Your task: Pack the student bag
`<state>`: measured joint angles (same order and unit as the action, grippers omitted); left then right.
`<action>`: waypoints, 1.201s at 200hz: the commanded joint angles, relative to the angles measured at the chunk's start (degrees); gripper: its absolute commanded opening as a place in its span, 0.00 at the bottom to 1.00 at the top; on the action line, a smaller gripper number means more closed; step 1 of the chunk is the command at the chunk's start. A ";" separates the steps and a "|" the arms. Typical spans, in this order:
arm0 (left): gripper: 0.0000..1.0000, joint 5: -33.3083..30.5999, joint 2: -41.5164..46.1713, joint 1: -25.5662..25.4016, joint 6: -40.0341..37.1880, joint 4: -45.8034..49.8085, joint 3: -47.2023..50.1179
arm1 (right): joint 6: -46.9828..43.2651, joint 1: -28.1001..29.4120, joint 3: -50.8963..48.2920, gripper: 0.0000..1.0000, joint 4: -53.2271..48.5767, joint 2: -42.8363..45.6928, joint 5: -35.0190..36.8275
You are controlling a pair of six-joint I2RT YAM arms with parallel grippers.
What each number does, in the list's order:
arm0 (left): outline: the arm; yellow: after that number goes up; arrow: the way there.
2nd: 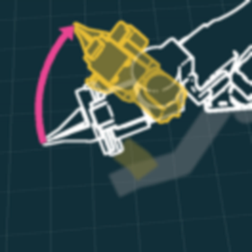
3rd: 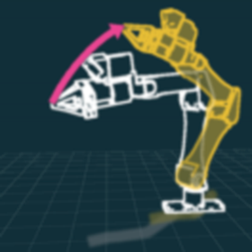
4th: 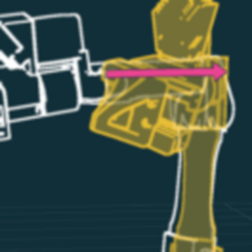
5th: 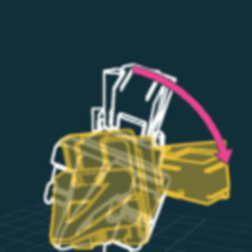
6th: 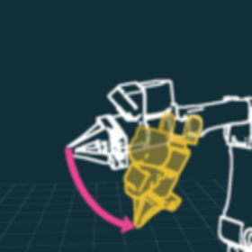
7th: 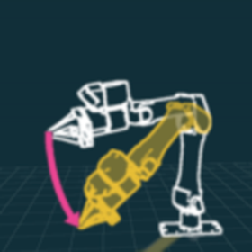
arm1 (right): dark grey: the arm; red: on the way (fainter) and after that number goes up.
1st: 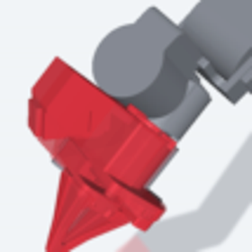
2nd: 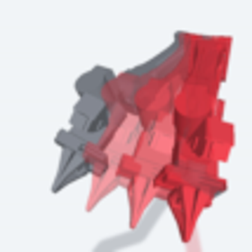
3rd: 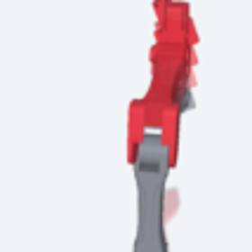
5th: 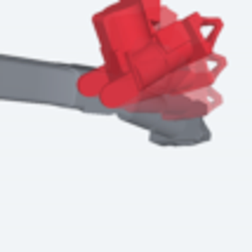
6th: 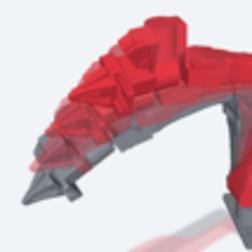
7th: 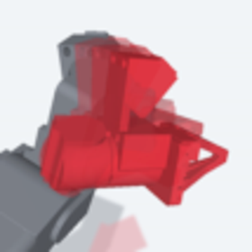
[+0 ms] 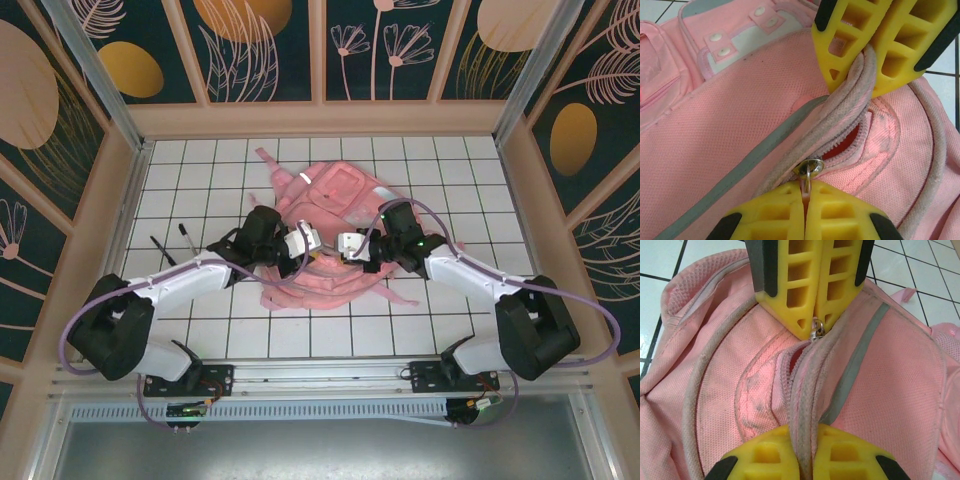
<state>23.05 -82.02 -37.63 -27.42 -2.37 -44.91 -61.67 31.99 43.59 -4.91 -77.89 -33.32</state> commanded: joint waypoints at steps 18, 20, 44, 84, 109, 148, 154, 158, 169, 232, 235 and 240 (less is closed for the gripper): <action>0.00 -4.67 4.04 -0.39 -0.61 3.14 1.56 | -2.52 0.20 -2.73 0.00 1.65 3.73 -1.57; 0.00 -4.74 4.27 -0.37 -0.79 3.38 1.79 | -2.67 0.12 -2.84 0.00 1.70 3.82 -1.46; 0.00 -2.42 5.07 2.65 -0.07 8.22 2.34 | -4.75 -0.26 -4.66 0.00 2.46 4.57 1.46; 0.00 -5.85 5.14 8.28 4.34 11.14 2.30 | -1.98 -0.27 -6.92 0.00 7.88 5.05 5.32; 0.00 0.22 2.33 8.45 6.15 14.16 -0.51 | 5.24 0.31 -8.11 0.34 13.60 5.90 3.74; 0.00 9.12 4.66 5.81 18.45 7.11 -1.04 | 18.63 5.12 -6.97 0.61 18.32 7.67 3.00; 0.00 9.58 5.17 5.33 20.18 5.57 -0.70 | 19.76 5.90 -6.32 0.62 17.82 7.22 3.15; 0.00 10.15 5.47 5.02 21.08 4.71 -0.56 | 20.25 6.38 -5.98 0.62 17.54 7.02 3.44; 0.00 11.33 5.68 4.19 22.97 3.25 -0.45 | 20.86 7.91 -5.42 0.63 17.15 5.78 4.78; 0.00 1.99 8.77 4.06 22.18 4.53 0.50 | 15.52 9.03 -0.26 0.09 1.94 -2.50 13.42; 0.00 1.66 8.59 4.50 21.99 5.05 0.52 | 14.76 8.93 -0.19 0.06 1.29 -2.34 13.53; 0.00 0.99 8.38 5.46 21.65 5.89 0.88 | 13.59 8.82 -0.18 0.02 -0.03 -1.94 13.40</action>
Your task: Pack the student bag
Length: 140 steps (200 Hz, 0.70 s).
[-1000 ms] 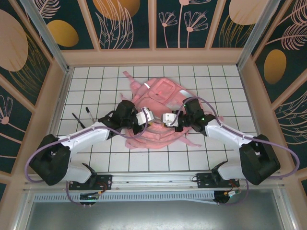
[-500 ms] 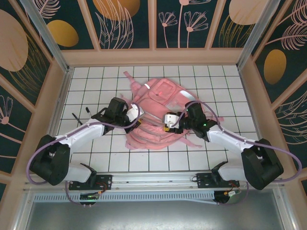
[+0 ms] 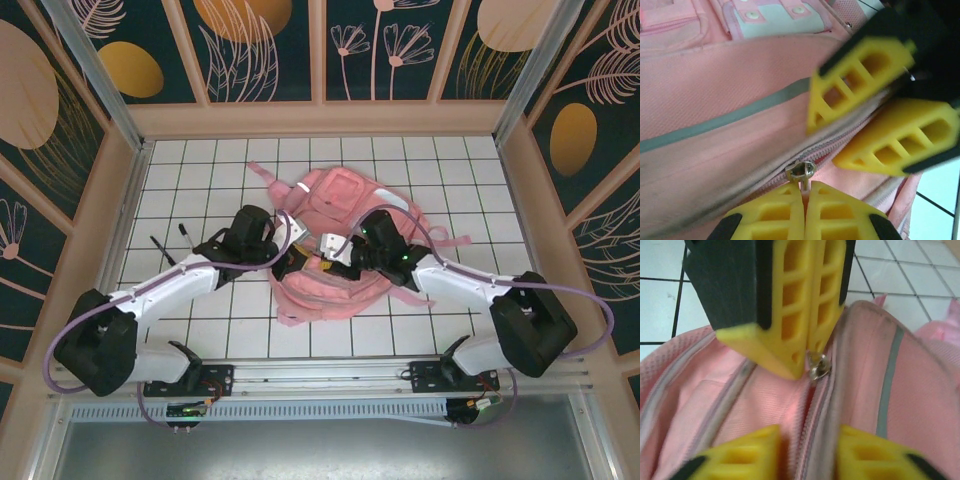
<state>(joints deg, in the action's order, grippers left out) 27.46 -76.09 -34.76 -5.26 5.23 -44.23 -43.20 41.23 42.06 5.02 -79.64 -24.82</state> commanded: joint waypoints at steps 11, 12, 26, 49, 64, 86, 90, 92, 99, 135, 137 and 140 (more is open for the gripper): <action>0.00 -5.57 2.02 4.82 -2.69 0.15 0.94 | -8.96 -0.91 1.19 0.00 -13.20 1.33 3.24; 0.00 -5.79 2.01 5.02 -2.94 0.36 1.05 | -9.29 -0.94 1.14 0.00 -13.46 1.42 3.13; 0.00 -11.29 1.83 7.49 -6.56 2.23 1.91 | -14.38 -1.73 0.21 0.00 -16.46 3.93 1.71; 0.00 -17.40 1.61 9.91 -10.84 2.59 2.74 | -22.93 -2.73 -3.63 0.00 -16.85 7.84 3.69; 0.00 -13.85 1.33 9.88 -12.83 3.06 2.58 | -25.12 -3.15 -6.74 0.00 -13.11 10.00 5.54; 0.00 -10.62 2.36 5.34 -12.51 1.99 2.69 | -14.95 -4.64 -6.22 0.15 -7.29 10.26 0.22; 0.00 -11.65 2.90 3.06 -12.23 1.27 2.81 | -13.42 -5.10 -5.24 0.21 -7.70 10.06 -2.62; 0.00 -11.91 3.15 1.92 -12.12 0.79 2.82 | -12.51 -5.17 -4.93 0.23 -7.62 9.92 -3.79; 0.00 -11.46 4.00 -1.44 -10.71 -1.17 2.96 | -8.09 -5.02 -4.40 0.38 -5.76 9.49 -6.42; 0.00 -4.88 6.19 -6.20 10.82 -18.67 6.09 | 3.82 -2.39 -3.22 0.54 0.08 7.13 -9.23; 0.00 -4.94 6.15 -6.39 11.04 -18.99 6.02 | 4.00 -2.23 -3.22 0.54 0.15 6.97 -8.81; 0.00 -4.96 6.02 -6.71 11.32 -19.18 5.88 | 4.12 -1.95 -3.17 0.54 0.17 6.74 -7.98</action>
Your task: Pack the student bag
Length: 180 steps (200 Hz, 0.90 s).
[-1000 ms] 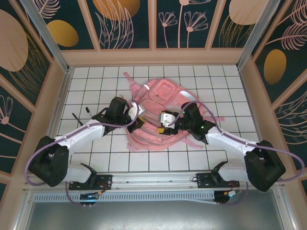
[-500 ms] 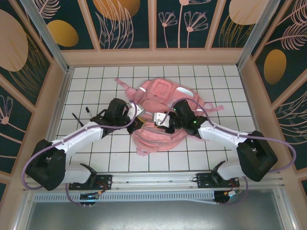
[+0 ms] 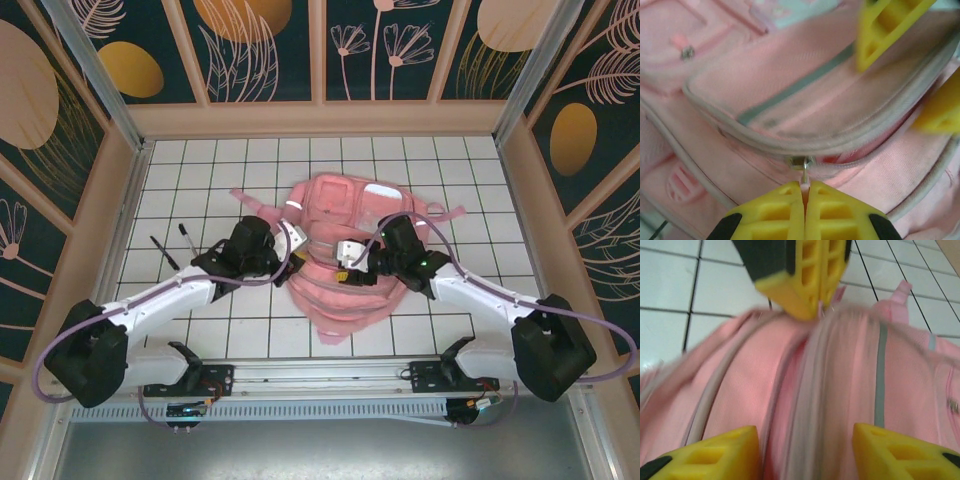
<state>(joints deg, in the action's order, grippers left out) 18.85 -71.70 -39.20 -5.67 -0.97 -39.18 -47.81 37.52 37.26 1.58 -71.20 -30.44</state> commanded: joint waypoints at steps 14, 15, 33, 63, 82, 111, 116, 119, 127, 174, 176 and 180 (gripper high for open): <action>0.00 3.88 1.13 -2.74 13.16 -12.91 -0.10 | 7.84 2.54 1.32 0.54 2.99 -2.72 2.17; 0.00 3.94 1.13 -2.73 13.15 -12.96 -0.11 | 7.66 2.59 1.33 0.54 2.95 -2.76 2.55; 0.00 1.23 1.96 -2.78 12.27 -12.65 0.66 | 2.30 2.99 1.03 0.23 0.19 -3.01 8.37; 0.00 -10.55 4.11 -0.07 4.54 -5.89 2.74 | -7.41 2.69 -0.52 0.00 -4.93 2.37 4.26; 0.00 -8.71 4.61 7.49 3.48 -3.86 3.92 | -12.24 2.56 -0.96 0.00 -9.32 4.22 1.00; 0.00 -10.29 3.08 12.77 -0.96 -2.28 2.62 | -17.22 4.01 -0.99 0.00 -12.65 5.23 -1.38; 0.00 -9.26 1.92 13.44 -1.55 -1.67 1.73 | -17.70 4.22 -1.01 0.00 -12.86 5.26 -2.17; 0.00 -8.38 0.89 13.79 -1.98 -1.19 1.18 | -17.93 4.43 -0.96 0.00 -12.98 5.16 -2.59; 0.00 -5.08 -1.91 14.28 -3.87 0.39 -0.70 | -18.41 5.32 -0.88 0.00 -12.98 5.05 -3.49; 0.00 0.43 -13.72 14.24 -9.89 4.01 -5.24 | -16.32 8.17 0.80 0.00 -10.61 3.47 -7.70; 0.00 0.87 -13.66 14.24 -10.17 3.75 -5.08 | -16.12 8.14 0.80 0.00 -10.21 3.53 -7.71; 0.00 1.98 -13.45 14.32 -10.98 3.24 -4.76 | -15.72 8.14 0.74 0.00 -9.64 3.62 -7.57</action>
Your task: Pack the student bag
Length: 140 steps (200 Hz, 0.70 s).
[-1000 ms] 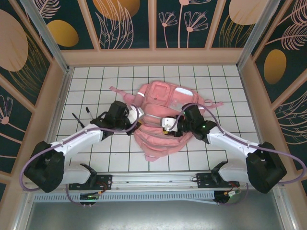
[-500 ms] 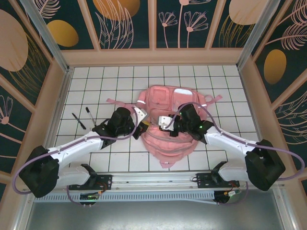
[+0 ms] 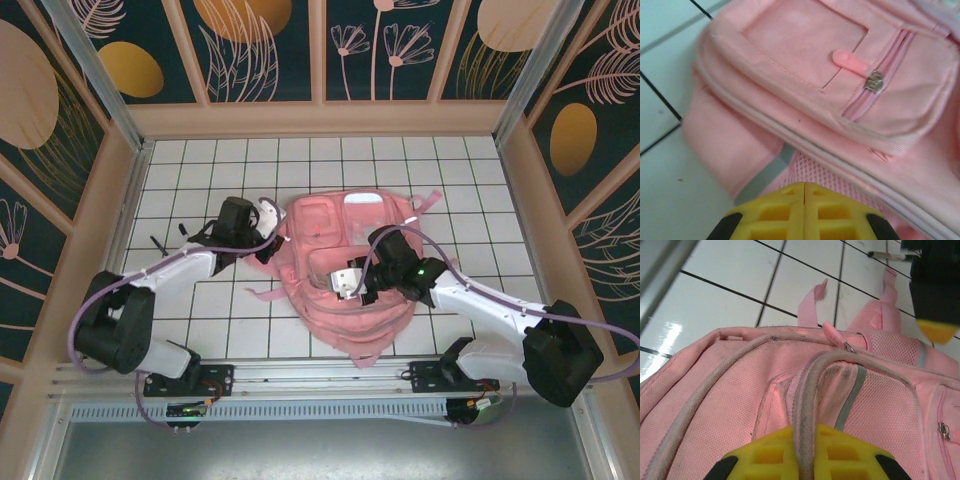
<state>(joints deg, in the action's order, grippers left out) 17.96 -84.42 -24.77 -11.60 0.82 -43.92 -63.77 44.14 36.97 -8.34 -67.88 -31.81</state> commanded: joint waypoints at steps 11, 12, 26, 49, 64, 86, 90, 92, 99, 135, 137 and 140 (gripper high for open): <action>0.00 6.79 0.88 -0.10 -8.38 0.33 1.06 | 0.29 1.54 0.91 0.00 1.06 0.76 -5.10; 0.00 7.07 1.13 -0.10 -8.67 0.19 1.18 | 0.21 1.46 0.91 0.00 1.01 0.79 -4.97; 0.08 12.63 5.28 -0.13 -13.96 0.00 3.47 | -0.96 0.51 0.99 0.00 0.05 1.42 -3.96; 0.35 28.51 12.83 -0.18 -25.79 5.94 6.95 | -2.99 -2.39 0.53 0.00 -1.35 3.23 -6.00; 0.44 32.99 15.62 -0.39 -26.73 7.99 8.99 | -3.42 -3.46 -0.41 0.00 -0.48 4.72 -6.07; 0.47 35.38 17.23 -2.57 -24.05 5.51 11.85 | -3.87 -4.23 -0.38 0.00 -1.04 5.15 -6.24; 0.47 34.44 17.42 -3.42 -23.03 3.79 12.55 | -4.06 -4.28 -0.32 0.00 -1.21 5.07 -6.24; 0.48 33.75 17.60 -3.92 -22.39 2.95 12.85 | -4.06 -4.25 -0.26 0.00 -1.32 5.11 -6.24; 0.49 30.04 17.84 -5.67 -19.33 -1.08 14.03 | -4.04 -4.24 -0.08 0.00 -1.58 4.93 -6.52; 0.49 20.51 15.13 -8.36 -9.62 -11.23 14.59 | -2.80 -4.08 -0.36 0.00 -1.59 4.68 -7.22; 0.49 20.91 14.87 -8.36 -9.51 -11.38 14.51 | -2.73 -4.05 -0.46 0.00 -1.53 4.64 -7.15; 0.48 21.43 14.56 -8.50 -9.32 -11.62 14.40 | -2.64 -3.98 -0.55 0.00 -1.51 4.54 -7.06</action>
<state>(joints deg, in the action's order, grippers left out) 40.97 -67.96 -32.99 -26.96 -1.61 -29.23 -66.17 40.21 36.58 -10.87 -64.12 -36.12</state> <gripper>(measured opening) 0.499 0.095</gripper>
